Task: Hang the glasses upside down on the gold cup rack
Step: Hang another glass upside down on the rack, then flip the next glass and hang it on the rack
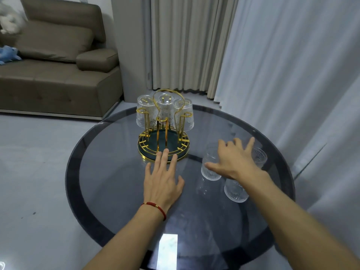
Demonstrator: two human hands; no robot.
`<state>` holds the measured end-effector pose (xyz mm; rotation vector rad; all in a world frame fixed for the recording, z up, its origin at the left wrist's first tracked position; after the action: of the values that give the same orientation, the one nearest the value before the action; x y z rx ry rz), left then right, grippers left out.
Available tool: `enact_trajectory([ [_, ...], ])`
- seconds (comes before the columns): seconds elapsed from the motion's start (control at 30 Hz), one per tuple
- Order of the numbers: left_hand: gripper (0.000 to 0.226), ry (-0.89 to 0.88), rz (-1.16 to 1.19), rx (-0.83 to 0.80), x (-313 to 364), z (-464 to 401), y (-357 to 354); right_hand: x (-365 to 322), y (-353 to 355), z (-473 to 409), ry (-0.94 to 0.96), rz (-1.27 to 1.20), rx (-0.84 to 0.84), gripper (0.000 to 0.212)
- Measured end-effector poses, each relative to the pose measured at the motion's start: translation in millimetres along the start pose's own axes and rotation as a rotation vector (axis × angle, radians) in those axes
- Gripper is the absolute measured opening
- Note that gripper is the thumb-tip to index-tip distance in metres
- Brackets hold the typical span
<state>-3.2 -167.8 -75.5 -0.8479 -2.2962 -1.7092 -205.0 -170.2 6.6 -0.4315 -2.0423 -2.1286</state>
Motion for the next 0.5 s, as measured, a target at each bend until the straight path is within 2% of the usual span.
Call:
enact_trajectory([
  [0.07, 0.062, -0.029, 0.14, 0.081, 12, 3, 10, 0, 1, 0, -0.014, -0.009, 0.067, 0.082],
  [0.17, 0.037, -0.032, 0.569, 0.217, 30, 5, 29, -4, 6, 6, 0.02, -0.031, 0.156, 0.082],
  [0.23, 0.03, 0.031, 0.799, 0.202, 39, 6, 37, -12, 11, 16, 0.085, -0.034, 0.268, 0.087],
  [0.3, 0.038, 0.122, 1.057, 0.081, 49, 7, 38, -21, 17, 29, 0.151, -0.114, 0.373, 0.095],
  [0.37, 0.067, 0.237, 1.358, -0.048, 56, 10, 37, -28, 22, 42, 0.199, -0.229, 0.458, 0.1],
  [0.43, 0.087, 0.263, 1.447, -0.091, 58, 12, 43, -33, 26, 55, 0.23, -0.336, 0.507, 0.103],
  [0.5, 0.085, 0.213, 1.437, -0.112, 56, 15, 49, -38, 29, 65, 0.275, -0.451, 0.533, 0.099],
])
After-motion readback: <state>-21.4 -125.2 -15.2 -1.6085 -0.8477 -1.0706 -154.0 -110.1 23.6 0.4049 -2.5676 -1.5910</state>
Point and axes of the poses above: each hand's wrist, its own z-axis away from the middle knuckle, its own y-axis out of the back of the hand, x = y × z, the point moved 5 cm from there along -z, towards the middle knuckle, and after that the axes turned 13 degrees about z, right-handed, at the moved point
